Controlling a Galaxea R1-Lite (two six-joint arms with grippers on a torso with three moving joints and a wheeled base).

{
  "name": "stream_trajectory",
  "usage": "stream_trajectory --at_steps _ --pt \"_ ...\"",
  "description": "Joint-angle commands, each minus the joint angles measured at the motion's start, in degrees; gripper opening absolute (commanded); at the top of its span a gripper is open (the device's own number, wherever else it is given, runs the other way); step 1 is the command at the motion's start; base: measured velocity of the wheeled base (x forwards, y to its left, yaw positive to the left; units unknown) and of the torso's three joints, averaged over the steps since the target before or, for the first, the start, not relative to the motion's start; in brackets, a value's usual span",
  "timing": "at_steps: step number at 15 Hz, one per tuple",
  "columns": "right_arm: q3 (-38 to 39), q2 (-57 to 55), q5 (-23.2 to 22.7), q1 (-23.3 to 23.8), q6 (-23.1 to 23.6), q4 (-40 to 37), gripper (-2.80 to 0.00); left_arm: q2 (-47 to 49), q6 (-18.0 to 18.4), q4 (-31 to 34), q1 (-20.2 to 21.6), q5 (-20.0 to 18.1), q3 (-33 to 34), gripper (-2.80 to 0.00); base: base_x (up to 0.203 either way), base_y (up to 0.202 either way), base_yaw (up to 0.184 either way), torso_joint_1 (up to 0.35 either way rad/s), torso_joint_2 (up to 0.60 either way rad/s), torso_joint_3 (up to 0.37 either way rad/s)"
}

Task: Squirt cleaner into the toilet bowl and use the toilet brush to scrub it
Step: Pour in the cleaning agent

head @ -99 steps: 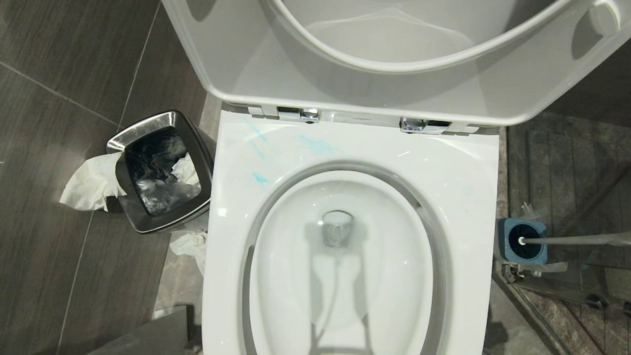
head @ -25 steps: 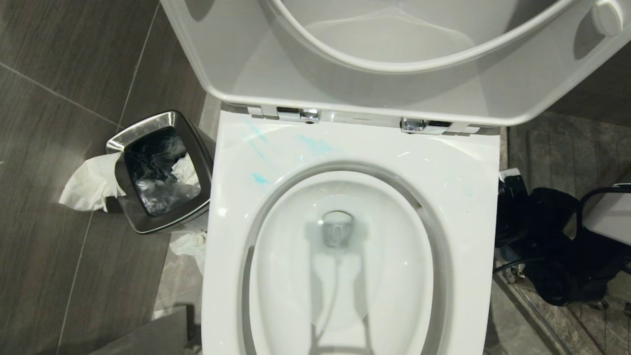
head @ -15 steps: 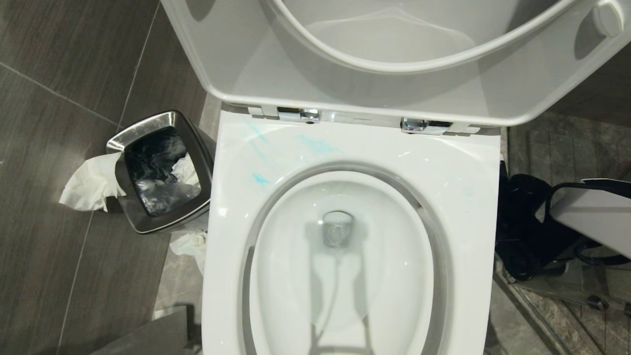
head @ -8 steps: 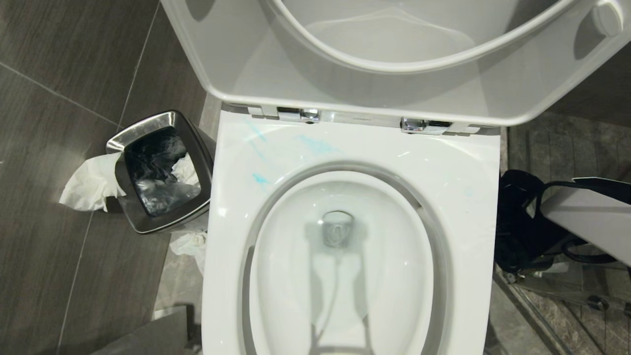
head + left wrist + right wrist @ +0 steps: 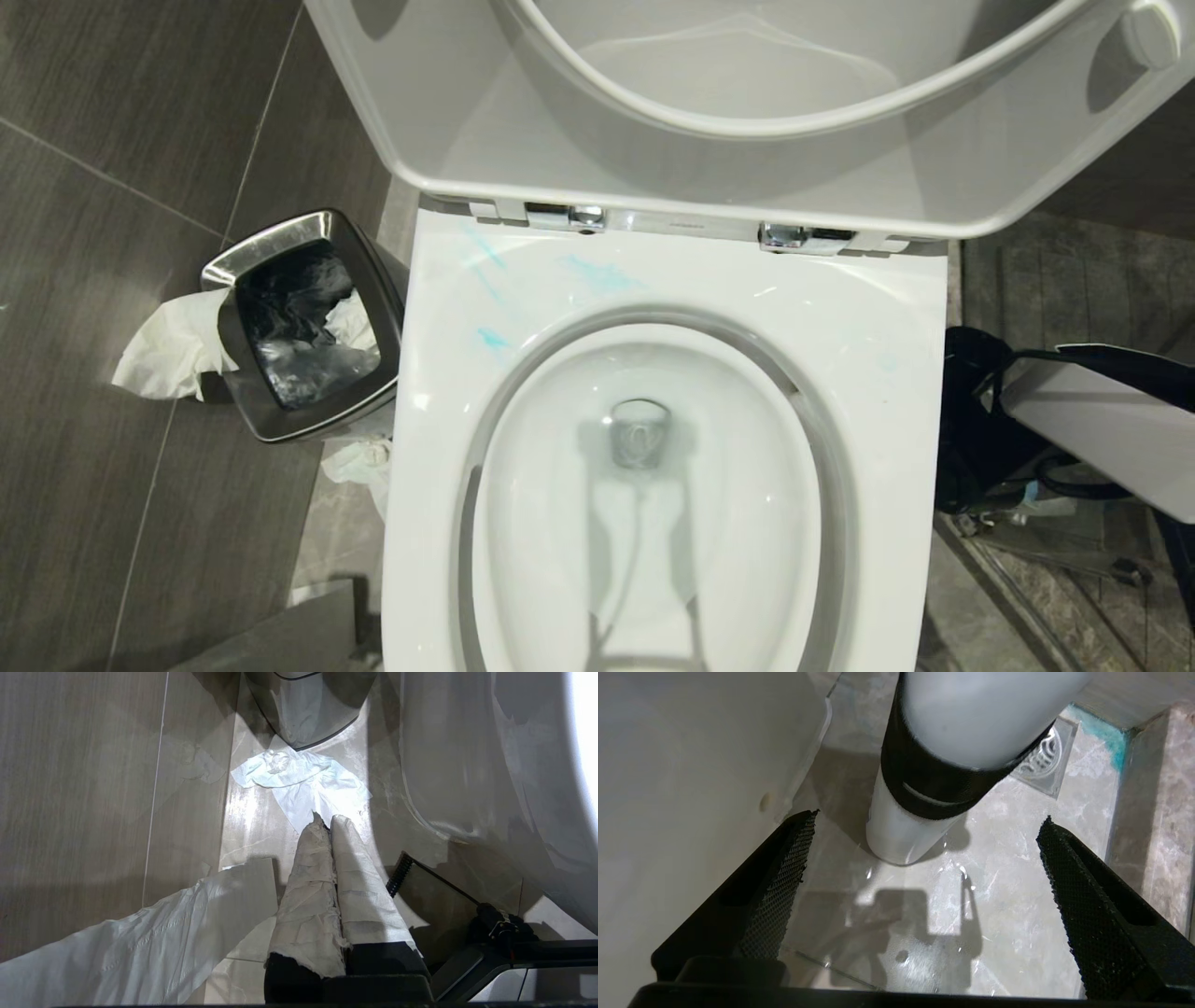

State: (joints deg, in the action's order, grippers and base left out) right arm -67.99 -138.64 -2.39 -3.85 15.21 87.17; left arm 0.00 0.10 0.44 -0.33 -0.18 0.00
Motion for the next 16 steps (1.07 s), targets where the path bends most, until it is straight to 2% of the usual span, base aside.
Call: stream_trajectory --at_steps 1,11,16 --pt "-2.49 -1.6 0.15 -0.04 0.25 0.49 0.0 0.0 -0.01 0.0 -0.02 0.01 0.09 -2.8 0.0 0.0 0.0 0.0 0.0 0.0" --pt "-8.98 -3.92 0.37 -0.01 2.81 0.49 0.0 0.0 -0.01 0.0 -0.02 0.01 0.09 -2.8 0.0 0.0 0.0 0.0 0.0 0.0" --pt "-15.65 -6.02 0.37 -0.01 2.81 0.49 0.0 0.0 -0.01 0.0 -0.02 0.01 0.09 -2.8 0.0 0.0 0.0 0.0 0.0 0.0"
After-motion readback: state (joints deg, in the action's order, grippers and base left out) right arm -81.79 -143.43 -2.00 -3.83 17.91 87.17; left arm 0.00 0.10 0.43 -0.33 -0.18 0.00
